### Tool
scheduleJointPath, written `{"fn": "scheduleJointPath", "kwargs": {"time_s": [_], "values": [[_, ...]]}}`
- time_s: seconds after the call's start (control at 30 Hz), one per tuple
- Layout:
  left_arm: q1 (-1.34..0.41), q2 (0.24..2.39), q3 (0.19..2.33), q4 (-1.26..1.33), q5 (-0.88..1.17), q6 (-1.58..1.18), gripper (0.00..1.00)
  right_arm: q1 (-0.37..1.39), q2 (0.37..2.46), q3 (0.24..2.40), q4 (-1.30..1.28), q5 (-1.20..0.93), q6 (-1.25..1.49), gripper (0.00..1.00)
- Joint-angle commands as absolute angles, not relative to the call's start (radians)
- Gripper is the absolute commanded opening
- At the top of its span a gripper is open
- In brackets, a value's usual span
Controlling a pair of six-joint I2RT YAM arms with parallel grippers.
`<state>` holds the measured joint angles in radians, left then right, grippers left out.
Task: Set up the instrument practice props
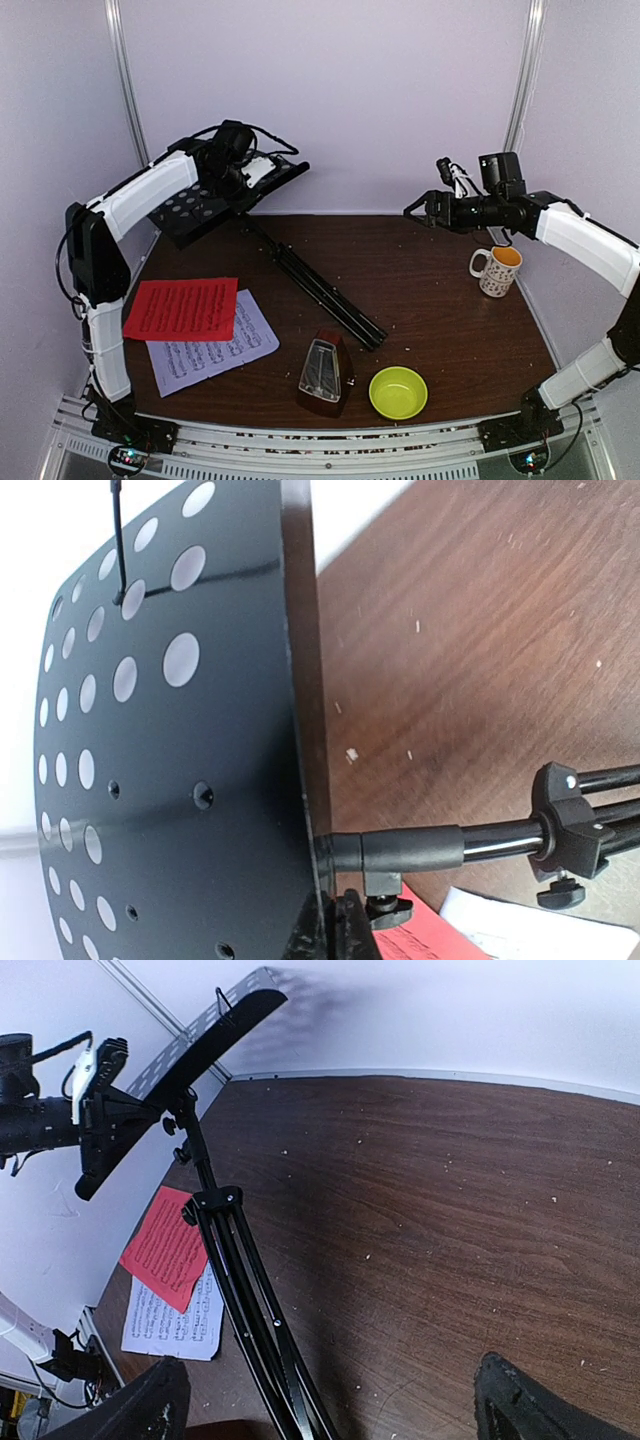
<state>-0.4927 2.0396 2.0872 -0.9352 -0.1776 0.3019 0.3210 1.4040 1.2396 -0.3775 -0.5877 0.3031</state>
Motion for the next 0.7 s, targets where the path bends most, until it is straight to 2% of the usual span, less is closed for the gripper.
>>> {"fn": "scheduleJointPath", "kwargs": {"time_s": [0.0,0.17,0.43,0.67], "values": [[-0.542,1.892,2.198,-0.46,-0.356,0.58,0.0,0.312,1.371,1.215,-0.318,-0.594,0.31,1.0],[-0.606,1.854,2.22,-0.349,-0.376,0.749,0.0,0.31,1.361,1.193,-0.282,-0.583,0.315,1.0],[-0.694,1.796,2.209,-0.22,-0.35,0.993,0.0,0.309,1.341,1.131,-0.152,-0.6,0.361,0.93],[-0.736,1.745,2.144,-0.041,-0.31,1.054,0.0,0.309,1.351,1.098,0.002,-0.657,0.44,0.89]]}}
